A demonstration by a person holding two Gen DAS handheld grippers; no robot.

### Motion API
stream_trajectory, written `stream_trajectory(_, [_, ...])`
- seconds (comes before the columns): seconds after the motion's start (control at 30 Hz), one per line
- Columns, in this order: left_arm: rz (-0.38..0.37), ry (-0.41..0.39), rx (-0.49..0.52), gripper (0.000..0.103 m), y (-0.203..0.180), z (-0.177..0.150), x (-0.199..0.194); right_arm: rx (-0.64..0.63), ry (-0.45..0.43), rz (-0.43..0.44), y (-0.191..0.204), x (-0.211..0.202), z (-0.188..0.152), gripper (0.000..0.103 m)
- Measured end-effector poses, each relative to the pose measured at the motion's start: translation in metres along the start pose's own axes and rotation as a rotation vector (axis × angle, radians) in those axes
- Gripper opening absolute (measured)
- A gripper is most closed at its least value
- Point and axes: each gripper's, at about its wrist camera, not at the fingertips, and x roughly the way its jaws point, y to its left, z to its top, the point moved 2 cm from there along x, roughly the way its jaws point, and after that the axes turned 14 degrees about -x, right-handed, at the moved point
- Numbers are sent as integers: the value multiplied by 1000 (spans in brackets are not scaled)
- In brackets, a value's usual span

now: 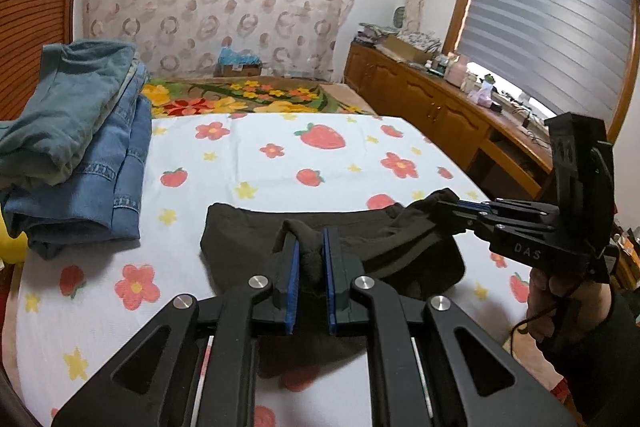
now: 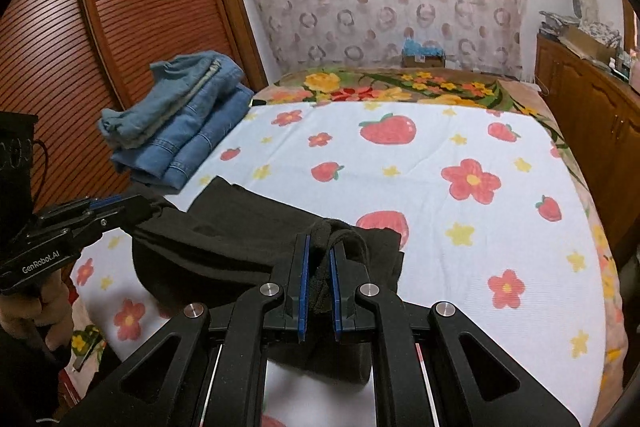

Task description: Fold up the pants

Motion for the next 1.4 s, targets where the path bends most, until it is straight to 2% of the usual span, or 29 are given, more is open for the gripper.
stream_trajectory(0.13, [17, 11, 2, 12, 5, -3, 8, -15, 17, -15, 3, 8, 1, 9])
stream_trajectory(0.23, [30, 15, 8, 17, 7, -4, 12, -23, 26, -17, 3, 13, 1, 9])
stream_trajectory(0.33, [52, -18, 35, 36, 7, -5, 9, -45, 26, -31, 4, 14, 2, 9])
stream_trajectory(0.37, [46, -30, 40, 46, 6, -6, 7, -50, 26, -34, 5, 14, 2, 9])
stream_trajectory(0.43, [46, -31, 45, 51, 7, -7, 4, -63, 29, -39, 6, 13, 2, 10])
stream_trajectory(0.5, [53, -27, 53, 62, 8, -9, 4, -73, 29, -44, 7, 12, 2, 12])
stream_trajectory(0.57, [52, -25, 49, 68, 11, -11, 3, -80, 25, -56, 7, 9, 3, 18])
stream_trajectory(0.6, [50, -20, 45, 68, 12, -12, 4, -81, 25, -63, 6, 8, 3, 21])
stream_trajectory(0.67, [55, -9, 30, 68, 16, -16, 5, -85, 33, -75, 6, 7, 3, 32])
stream_trajectory(0.73, [67, -2, 23, 68, 21, -21, 6, -87, 34, -79, 5, 4, 1, 34])
stream_trajectory(0.87, [97, 38, 21, 68, 29, -32, 15, -91, 45, -73, 1, -2, -5, 36])
stream_trajectory(1.07, [147, 102, 28, 68, 38, -46, 31, -107, 117, -47, 1, -3, -28, 36])
stream_trajectory(1.4, [167, 119, 33, 69, 42, -49, 39, -100, 151, 0, -1, -16, -56, 36])
